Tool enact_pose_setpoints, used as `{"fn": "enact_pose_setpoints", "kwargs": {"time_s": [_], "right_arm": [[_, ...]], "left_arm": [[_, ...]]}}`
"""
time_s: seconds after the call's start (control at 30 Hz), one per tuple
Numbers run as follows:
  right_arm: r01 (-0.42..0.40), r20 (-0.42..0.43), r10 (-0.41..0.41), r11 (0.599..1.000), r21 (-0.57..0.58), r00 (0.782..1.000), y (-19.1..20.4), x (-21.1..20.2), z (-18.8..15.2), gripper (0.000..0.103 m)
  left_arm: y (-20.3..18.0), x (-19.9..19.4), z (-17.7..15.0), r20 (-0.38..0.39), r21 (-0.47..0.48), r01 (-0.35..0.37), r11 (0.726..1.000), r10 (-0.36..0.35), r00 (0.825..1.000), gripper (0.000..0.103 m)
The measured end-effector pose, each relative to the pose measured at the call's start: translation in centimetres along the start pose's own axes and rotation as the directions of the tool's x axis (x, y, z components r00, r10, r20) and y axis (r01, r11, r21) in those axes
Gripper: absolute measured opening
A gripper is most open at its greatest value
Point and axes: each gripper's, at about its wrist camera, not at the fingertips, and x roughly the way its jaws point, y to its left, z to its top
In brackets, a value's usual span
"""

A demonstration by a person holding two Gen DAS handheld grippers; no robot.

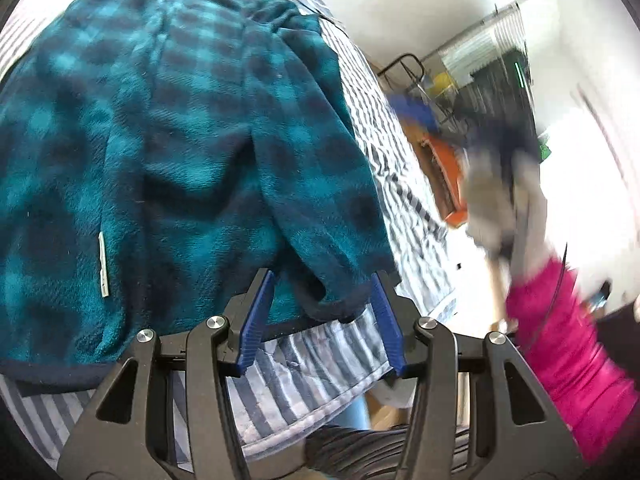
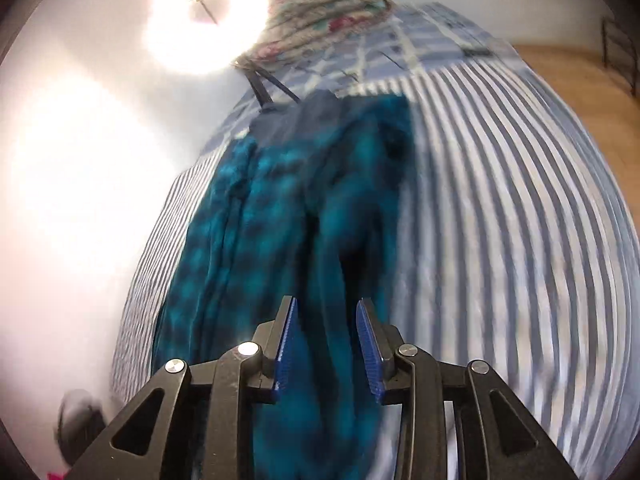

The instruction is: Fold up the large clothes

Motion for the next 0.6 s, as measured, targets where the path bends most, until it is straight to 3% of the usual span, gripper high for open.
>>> {"fn": "enact_pose_setpoints", "kwargs": {"time_s": [0.1, 0.23, 0.3, 0.33, 0.47, 0.6], "right_arm": [[-0.038, -0.02, 0.039, 0.997, 0.065, 0.999, -2.1, -0.7, -4.4, 0.031], [-0.039, -0.048, 0.044, 0.995, 0.087, 0.998, -2.8, -0.1, -7.2, 0.029], [-0.056, -0.068, 0.061, 0.995, 0.085, 0.996, -2.5, 0.3, -7.8, 0.029], [-0.057, -0.074, 0.063, 0.996, 0.074, 0.995, -2.2, 0.4, -7.9, 0.029], [-0.078, -0.076, 0.082, 0.996, 0.044, 0.994, -1.0, 0.3, -7.9, 0.029], [-0.128, -0.098, 0.131, 0.991, 0.041, 0.986, -0.3, 1.0, -8.2, 0.03]], "left_arm": [[0.6, 0.5, 1.2, -0.006, -0.052, 0.014, 0.999, -0.015, 1.0, 0.05], [0.8, 2.5, 1.5, -0.034, -0.111, 0.029, 0.993, -0.033, 0.999, 0.049], [0.5, 3.4, 1.8, -0.042, -0.104, 0.007, 0.995, -0.011, 0.999, 0.007], [0.7, 3.5, 2.0, -0.04, -0.098, -0.031, 0.995, 0.028, 0.999, 0.0], [1.9, 3.2, 1.7, -0.01, -0.047, -0.178, 0.983, 0.177, 0.984, 0.0], [2.8, 3.1, 1.6, -0.005, -0.064, -0.187, 0.98, 0.187, 0.982, 0.0]]}}
